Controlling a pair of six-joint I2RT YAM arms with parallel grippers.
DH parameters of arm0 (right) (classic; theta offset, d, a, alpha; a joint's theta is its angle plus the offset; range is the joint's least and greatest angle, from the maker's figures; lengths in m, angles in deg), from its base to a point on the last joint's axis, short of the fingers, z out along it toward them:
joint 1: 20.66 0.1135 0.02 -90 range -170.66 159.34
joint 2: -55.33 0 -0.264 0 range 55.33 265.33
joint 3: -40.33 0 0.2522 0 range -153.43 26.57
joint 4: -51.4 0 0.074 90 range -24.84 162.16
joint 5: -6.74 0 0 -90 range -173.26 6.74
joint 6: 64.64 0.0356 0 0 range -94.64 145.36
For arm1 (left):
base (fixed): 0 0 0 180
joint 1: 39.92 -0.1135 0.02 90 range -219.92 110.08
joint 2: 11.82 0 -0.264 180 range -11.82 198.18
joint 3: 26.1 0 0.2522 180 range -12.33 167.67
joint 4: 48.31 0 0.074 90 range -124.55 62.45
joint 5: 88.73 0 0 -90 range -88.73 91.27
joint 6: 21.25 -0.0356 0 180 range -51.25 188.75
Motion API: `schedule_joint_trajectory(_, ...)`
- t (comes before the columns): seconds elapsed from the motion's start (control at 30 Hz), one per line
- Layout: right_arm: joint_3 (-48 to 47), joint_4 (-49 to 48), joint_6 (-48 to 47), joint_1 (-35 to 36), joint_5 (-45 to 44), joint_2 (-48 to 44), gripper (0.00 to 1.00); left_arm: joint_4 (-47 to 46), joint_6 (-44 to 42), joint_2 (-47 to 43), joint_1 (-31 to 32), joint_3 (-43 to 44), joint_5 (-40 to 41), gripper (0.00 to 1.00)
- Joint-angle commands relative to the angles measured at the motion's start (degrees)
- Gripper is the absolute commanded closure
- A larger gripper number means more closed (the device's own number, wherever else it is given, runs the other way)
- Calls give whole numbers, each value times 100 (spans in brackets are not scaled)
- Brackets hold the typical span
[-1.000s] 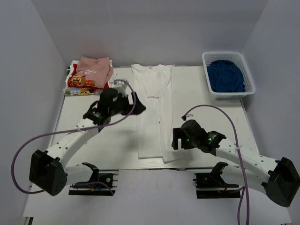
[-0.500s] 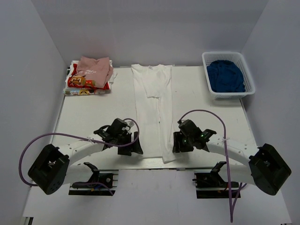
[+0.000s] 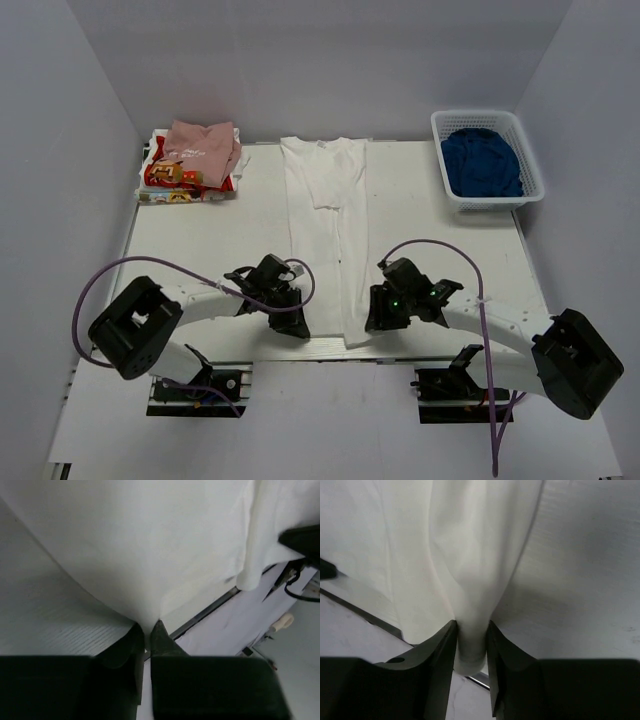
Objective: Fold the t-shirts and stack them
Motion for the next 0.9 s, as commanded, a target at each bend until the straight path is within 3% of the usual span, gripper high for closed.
schedule_joint_trajectory(0.0,143,627,5,-2,-16,49,68,410,-253,281,126,-11,513,86)
schedule_joint_trajectory(0.07,204,514,23,16,-34,-73,97,550,-253,221,127,-11,619,100)
schedule_joint_trajectory(0.1,248,444,14,16,-60,-126,100,551,-253,168,127,41,620,100)
schedule_joint_trajectory(0.3,-155,285,14,-11,-112,-364,100,665,-368,-96,179,603,259,100)
schedule_joint_trajectory(0.47,-1113,294,41,-19,-1325,-110,100,718,-262,-228,-32,1376,697,100)
schedule_joint_trajectory(0.63,-2095,135,-38,-160,-2046,645,100,1149,-201,359,-347,2404,1717,100)
schedule_joint_trajectory(0.87,-3098,-356,-258,-520,-2855,1508,100,868,-33,1220,-1085,3292,1850,100)
